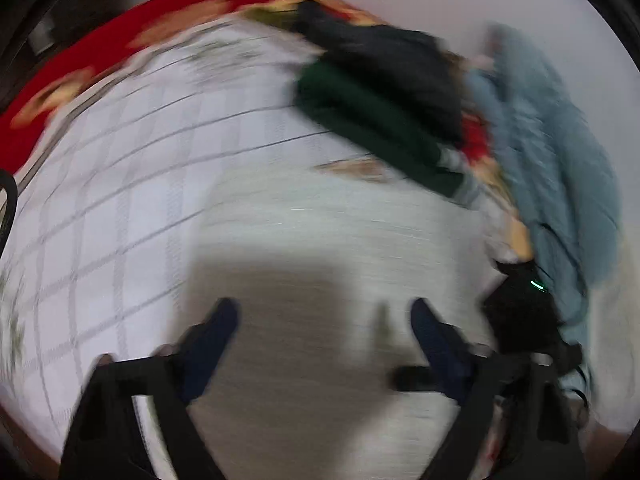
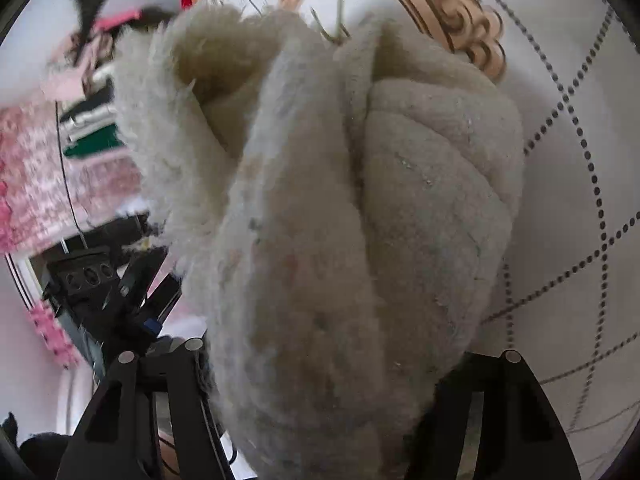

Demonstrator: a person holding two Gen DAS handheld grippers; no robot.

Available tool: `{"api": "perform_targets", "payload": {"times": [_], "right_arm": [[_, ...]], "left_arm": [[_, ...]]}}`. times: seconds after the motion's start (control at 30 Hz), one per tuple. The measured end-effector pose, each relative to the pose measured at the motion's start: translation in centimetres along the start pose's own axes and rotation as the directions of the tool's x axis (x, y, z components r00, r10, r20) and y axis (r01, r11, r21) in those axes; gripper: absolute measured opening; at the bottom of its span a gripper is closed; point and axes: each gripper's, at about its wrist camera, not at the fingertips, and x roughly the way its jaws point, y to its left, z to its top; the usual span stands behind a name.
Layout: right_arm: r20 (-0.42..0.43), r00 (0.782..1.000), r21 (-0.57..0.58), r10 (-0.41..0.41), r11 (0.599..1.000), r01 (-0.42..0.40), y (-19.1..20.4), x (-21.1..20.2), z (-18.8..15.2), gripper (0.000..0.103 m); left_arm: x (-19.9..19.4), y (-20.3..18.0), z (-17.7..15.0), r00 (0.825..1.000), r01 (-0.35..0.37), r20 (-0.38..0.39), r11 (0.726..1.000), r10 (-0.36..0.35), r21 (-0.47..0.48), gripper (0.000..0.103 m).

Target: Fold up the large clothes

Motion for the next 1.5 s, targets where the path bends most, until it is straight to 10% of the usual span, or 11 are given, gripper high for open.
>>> {"api": "perform_targets", "payload": {"times": [0.1, 0.23, 0.33, 0.4, 0.63, 0.8, 1.17, 1.4, 1.5], "right_arm": [[0.046, 0.999, -0.017, -0.011, 1.000, 0.012, 2.4, 0.2, 0.5, 0.059], [0.057, 0.975, 0.091, -0.216, 0.973, 0.210, 0.6, 1.0, 2.5, 0.082], [0.077, 0.982, 0.110, -0.171, 0.981, 0.162, -0.6, 1.1, 2.3, 0.087], [0.083, 0.984, 0.095, -0.160, 0.984, 0.152, -1.5, 0.0, 1.7, 0.091], [0.074, 0.993, 0.064, -0.092, 0.994, 0.088, -4.9, -1.0, 1.5, 0.103], [0.060, 0.995, 0.060, -0.074, 0.996, 0.071, -5.2, -0.2, 2.5, 0.103], [0.096, 0.995, 0.064, -0.008, 0.998, 0.002, -5.8, -1.1, 2.1, 0.103], [0.043, 0.973, -0.063, -0.225, 0.972, 0.227, -3.5, 1.4, 2.1, 0.103], [0.068, 0.981, -0.054, -0.180, 0.982, 0.184, -3.4, 0.8, 1.5, 0.083]], "left_arm": [[0.4, -2.1, 1.6, 0.998, -0.044, -0.028, 0.985, 0.049, 0.167, 0.073], [-0.3, 1.7, 3.3, 0.998, -0.015, -0.065, 0.998, 0.020, 0.067, 0.073], [-0.8, 5.9, 3.6, 0.997, -0.021, -0.078, 1.000, 0.020, -0.017, 0.077], [-0.1, 8.4, 3.0, 0.994, -0.028, -0.109, 0.999, 0.023, -0.045, 0.099], [4.3, 13.4, 0.2, 0.975, 0.080, -0.194, 0.984, -0.111, -0.161, 0.103], [6.3, 13.3, 0.4, 0.946, 0.227, -0.170, 0.939, -0.275, -0.257, 0.103], [7.4, 10.1, 1.3, 0.968, 0.156, -0.167, 0.972, -0.186, -0.178, 0.103], [7.7, 8.1, 1.6, 0.981, 0.114, -0.144, 0.989, -0.126, -0.091, 0.103], [7.3, 8.0, 2.1, 0.985, 0.116, -0.122, 0.991, -0.124, -0.070, 0.103]]}}
